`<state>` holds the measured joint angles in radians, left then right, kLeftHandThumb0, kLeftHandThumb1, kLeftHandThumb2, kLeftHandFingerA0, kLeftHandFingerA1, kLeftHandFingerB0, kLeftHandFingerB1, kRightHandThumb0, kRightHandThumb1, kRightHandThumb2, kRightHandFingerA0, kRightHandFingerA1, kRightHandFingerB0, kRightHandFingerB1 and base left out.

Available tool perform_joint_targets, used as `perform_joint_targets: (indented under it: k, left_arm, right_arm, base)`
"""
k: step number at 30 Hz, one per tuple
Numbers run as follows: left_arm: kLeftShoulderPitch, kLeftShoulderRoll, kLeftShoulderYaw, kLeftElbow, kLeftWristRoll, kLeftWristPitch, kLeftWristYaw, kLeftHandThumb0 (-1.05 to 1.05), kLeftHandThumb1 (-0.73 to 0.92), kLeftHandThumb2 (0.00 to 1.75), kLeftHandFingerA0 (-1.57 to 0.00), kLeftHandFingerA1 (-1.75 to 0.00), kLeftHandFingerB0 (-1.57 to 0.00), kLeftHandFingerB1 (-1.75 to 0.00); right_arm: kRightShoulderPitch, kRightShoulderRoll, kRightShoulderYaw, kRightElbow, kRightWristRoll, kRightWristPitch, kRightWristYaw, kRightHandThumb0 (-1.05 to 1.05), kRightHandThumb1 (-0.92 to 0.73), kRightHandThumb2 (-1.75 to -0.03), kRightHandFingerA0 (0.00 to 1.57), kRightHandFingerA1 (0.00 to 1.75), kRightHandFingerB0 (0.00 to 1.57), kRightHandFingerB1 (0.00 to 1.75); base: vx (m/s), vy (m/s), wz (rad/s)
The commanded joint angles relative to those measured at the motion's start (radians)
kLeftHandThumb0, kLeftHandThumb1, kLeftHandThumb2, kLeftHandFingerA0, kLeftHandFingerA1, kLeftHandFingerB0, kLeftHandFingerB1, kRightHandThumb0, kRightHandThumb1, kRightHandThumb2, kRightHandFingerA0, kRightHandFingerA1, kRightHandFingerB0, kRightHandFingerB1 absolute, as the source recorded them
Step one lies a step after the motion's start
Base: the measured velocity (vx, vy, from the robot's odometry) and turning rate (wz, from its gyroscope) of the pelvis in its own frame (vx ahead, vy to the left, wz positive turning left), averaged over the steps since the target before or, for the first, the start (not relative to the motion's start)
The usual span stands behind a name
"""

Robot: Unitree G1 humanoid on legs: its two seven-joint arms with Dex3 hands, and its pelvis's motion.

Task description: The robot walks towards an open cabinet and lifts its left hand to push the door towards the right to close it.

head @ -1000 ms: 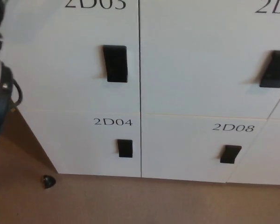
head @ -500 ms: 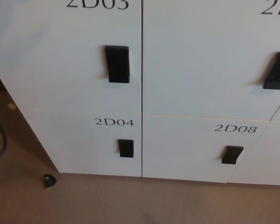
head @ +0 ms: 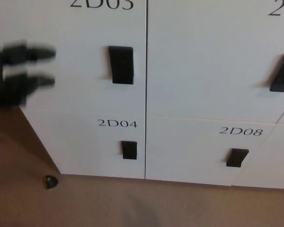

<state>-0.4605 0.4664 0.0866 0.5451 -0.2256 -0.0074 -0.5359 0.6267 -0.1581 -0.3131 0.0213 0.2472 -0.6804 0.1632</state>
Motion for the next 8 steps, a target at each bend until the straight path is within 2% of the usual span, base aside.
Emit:
perform_joint_targets:
  k: [1, 2, 3, 4, 5, 7, 8]
  left_arm:
    - [1.073, -0.151, 0.201, -0.387, -0.193, -0.142, -0.151, -0.63, 0.72, 0.62, -0.31, -0.38, -0.31, -0.33]
    - [0.935, -0.147, 0.118, -0.242, -0.066, -0.107, 0.002, -0.65, 0.78, 0.63, -0.22, -0.37, -0.23, -0.32]
    - [0.841, -0.142, 0.063, -0.143, 0.022, -0.085, 0.103, -0.65, 0.78, 0.63, -0.22, -0.37, -0.23, -0.32]
    - [0.841, -0.142, 0.063, -0.143, 0.022, -0.085, 0.103, -0.65, 0.78, 0.63, -0.22, -0.37, -0.23, -0.32]
    - [0.772, -0.131, 0.030, -0.074, 0.091, -0.076, 0.174, -0.56, 0.82, 0.66, -0.09, -0.31, -0.12, -0.29]
    - [0.743, -0.125, 0.017, -0.047, 0.124, -0.074, 0.207, -0.56, 0.82, 0.66, -0.09, -0.31, -0.12, -0.29]
    - [0.719, -0.102, 0.001, 0.014, 0.179, -0.096, 0.268, -0.66, 0.77, 0.63, -0.24, -0.36, -0.23, -0.30]
  right_arm:
    - [-0.166, 0.002, 0.177, 0.244, -0.314, 0.261, -0.078, -0.44, -0.74, -0.61, 0.57, 0.51, 0.45, 0.42]
    - [-0.194, -0.021, 0.183, 0.352, -0.321, 0.269, -0.078, -0.49, -0.57, -0.93, 0.37, 0.56, 0.25, 0.49]
    - [-0.214, -0.039, 0.187, 0.424, -0.325, 0.277, -0.076, -0.49, -0.57, -0.93, 0.37, 0.56, 0.25, 0.49]
    - [-0.214, -0.039, 0.187, 0.424, -0.325, 0.277, -0.076, -0.49, -0.57, -0.93, 0.37, 0.56, 0.25, 0.49]
    - [-0.231, -0.054, 0.193, 0.470, -0.329, 0.289, -0.077, -0.44, -0.57, -0.94, 0.27, 0.53, 0.19, 0.48]
    - [-0.241, -0.062, 0.196, 0.490, -0.329, 0.295, -0.077, -0.44, -0.57, -0.94, 0.27, 0.53, 0.19, 0.48]
    - [-0.250, -0.063, 0.197, 0.525, -0.322, 0.295, -0.082, -0.53, -0.57, -0.93, 0.31, 0.54, 0.21, 0.48]
  base:
    - [-0.02, -0.040, 0.07]
    - [0.00, 0.000, 0.00]
    - [0.00, 0.000, 0.00]
    - [0.00, 0.000, 0.00]
    - [0.00, 0.000, 0.00]
    - [0.00, 0.000, 0.00]
    - [0.00, 0.000, 0.00]
